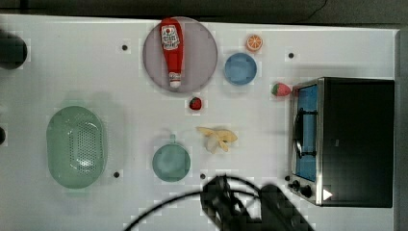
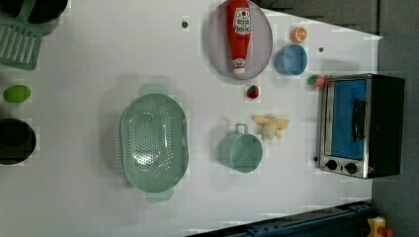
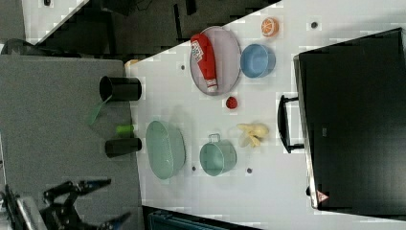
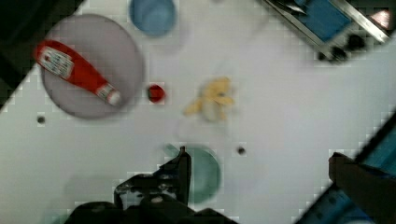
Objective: Pick banana from table and place on oven.
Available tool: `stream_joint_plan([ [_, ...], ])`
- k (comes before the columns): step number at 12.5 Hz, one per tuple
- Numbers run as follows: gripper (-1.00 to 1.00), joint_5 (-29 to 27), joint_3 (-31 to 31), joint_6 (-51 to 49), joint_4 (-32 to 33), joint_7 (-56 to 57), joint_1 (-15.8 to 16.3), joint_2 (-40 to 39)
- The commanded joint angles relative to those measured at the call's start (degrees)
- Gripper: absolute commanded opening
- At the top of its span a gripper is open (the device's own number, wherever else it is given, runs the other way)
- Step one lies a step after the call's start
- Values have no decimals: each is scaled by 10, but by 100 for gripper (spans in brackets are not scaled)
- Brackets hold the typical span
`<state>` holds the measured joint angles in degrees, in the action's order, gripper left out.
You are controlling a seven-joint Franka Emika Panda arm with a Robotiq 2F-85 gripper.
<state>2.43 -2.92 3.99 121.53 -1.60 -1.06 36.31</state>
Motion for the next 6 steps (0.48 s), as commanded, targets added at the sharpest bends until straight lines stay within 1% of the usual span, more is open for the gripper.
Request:
stream_joint_plan([
  [1,100,-10,8,67,75,-25,4,-109],
  [6,100,-10,8,277,139,-25,3,-242],
])
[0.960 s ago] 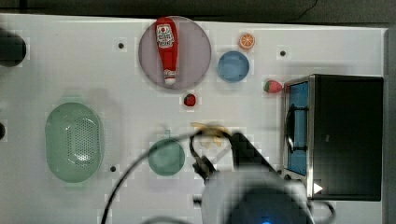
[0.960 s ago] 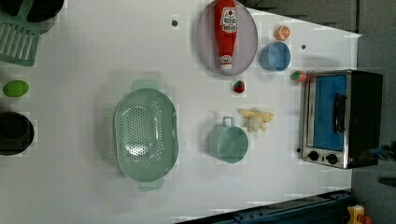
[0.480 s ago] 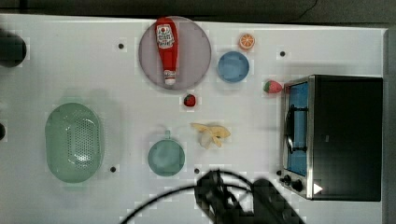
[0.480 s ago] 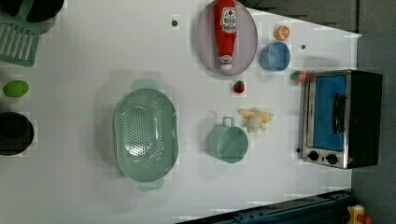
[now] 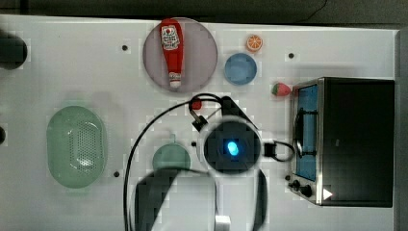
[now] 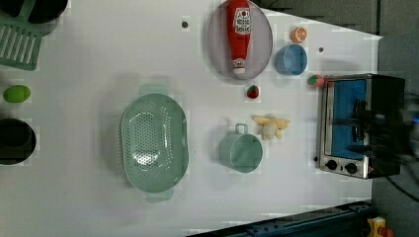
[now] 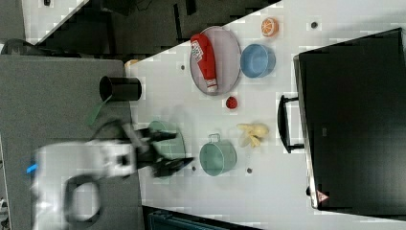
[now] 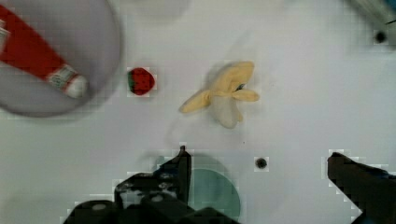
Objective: Pick banana from table and place on oven.
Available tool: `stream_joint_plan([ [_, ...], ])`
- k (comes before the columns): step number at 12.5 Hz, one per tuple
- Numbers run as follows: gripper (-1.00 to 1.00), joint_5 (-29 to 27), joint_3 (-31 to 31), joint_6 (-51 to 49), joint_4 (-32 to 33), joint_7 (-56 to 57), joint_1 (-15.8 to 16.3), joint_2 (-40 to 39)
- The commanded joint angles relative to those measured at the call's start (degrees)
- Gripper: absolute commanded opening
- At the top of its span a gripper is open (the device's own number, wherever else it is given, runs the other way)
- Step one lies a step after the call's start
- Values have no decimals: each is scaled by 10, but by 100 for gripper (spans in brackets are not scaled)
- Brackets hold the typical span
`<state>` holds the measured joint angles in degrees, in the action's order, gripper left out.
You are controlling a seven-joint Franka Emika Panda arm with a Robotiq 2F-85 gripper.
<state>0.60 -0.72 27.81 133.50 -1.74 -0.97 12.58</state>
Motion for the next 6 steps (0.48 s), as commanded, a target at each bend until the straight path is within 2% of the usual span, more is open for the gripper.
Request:
stream_joint_plan([
  [1,100,9,-14,78,26,-23,2,-36],
  [6,100,9,-15,250,50,-23,-1,-181],
])
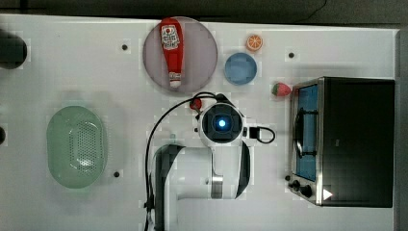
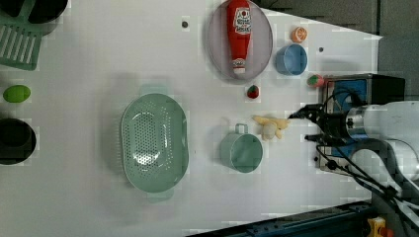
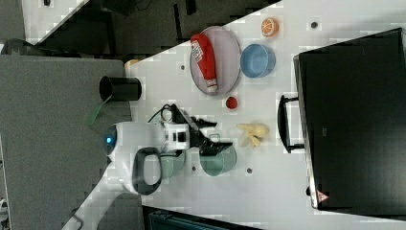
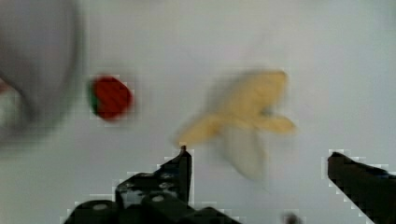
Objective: Pick banana from table and place on oven.
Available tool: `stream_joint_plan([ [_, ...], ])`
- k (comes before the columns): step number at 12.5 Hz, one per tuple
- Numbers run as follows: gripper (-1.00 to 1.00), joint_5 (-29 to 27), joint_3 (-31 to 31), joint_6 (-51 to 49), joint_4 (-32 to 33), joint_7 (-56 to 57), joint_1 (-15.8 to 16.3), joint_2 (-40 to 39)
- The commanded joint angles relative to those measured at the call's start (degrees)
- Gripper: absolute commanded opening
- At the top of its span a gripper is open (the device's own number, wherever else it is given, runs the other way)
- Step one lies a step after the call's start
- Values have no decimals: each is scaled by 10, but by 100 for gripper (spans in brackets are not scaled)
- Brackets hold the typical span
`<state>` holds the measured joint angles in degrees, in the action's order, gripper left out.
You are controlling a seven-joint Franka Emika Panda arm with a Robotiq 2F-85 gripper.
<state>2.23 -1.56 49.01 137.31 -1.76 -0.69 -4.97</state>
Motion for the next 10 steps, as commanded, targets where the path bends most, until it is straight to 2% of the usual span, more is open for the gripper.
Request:
stream_joint_plan([
  [1,100,-8,-6,68,19,-23,-4,-30],
  [7,100,-8,-5,184,32,-24,-3,-135],
  [8,93,-8,-4,194,32,-24,-3,-145],
  [10,43,-8,-4,208,33,-24,-3,-158],
])
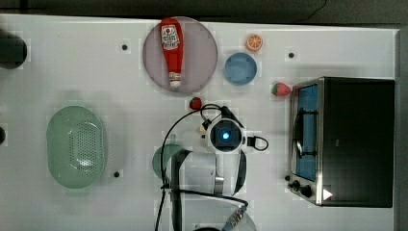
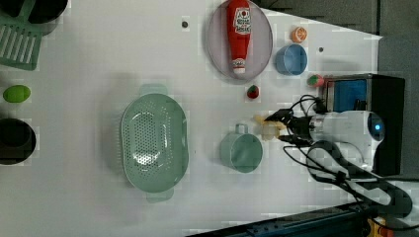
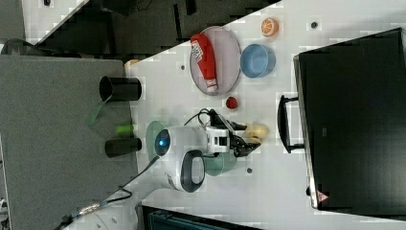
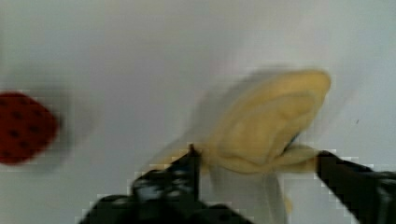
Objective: Pick banana from table and place on oven.
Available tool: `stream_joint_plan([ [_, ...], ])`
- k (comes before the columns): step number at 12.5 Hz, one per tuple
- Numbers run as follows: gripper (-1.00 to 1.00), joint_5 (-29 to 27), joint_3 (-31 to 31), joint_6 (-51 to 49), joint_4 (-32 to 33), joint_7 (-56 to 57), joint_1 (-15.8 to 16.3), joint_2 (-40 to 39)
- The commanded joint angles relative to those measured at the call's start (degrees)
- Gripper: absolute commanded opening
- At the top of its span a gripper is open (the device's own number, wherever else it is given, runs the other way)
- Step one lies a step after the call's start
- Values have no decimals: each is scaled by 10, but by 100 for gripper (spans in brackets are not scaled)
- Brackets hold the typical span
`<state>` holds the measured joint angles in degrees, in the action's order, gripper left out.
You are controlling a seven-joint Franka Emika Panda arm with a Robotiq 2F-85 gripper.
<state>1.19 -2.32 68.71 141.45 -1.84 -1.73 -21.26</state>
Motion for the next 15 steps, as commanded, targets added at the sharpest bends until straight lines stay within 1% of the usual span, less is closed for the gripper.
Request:
stream_joint_plan([
  [1,18,3,4,15,-9,-24,8,2],
  [4,-48,3,5,26,-10,-24,9,4],
  [7,-48,3,5,25,-19,-26,10,29],
  [9,-48,3,6,2,-32,-26,11,86],
  [12,-48,2,5,-119,-53,-26,10,209],
  [15,-48,3,-3,-297,-89,-26,7,319],
])
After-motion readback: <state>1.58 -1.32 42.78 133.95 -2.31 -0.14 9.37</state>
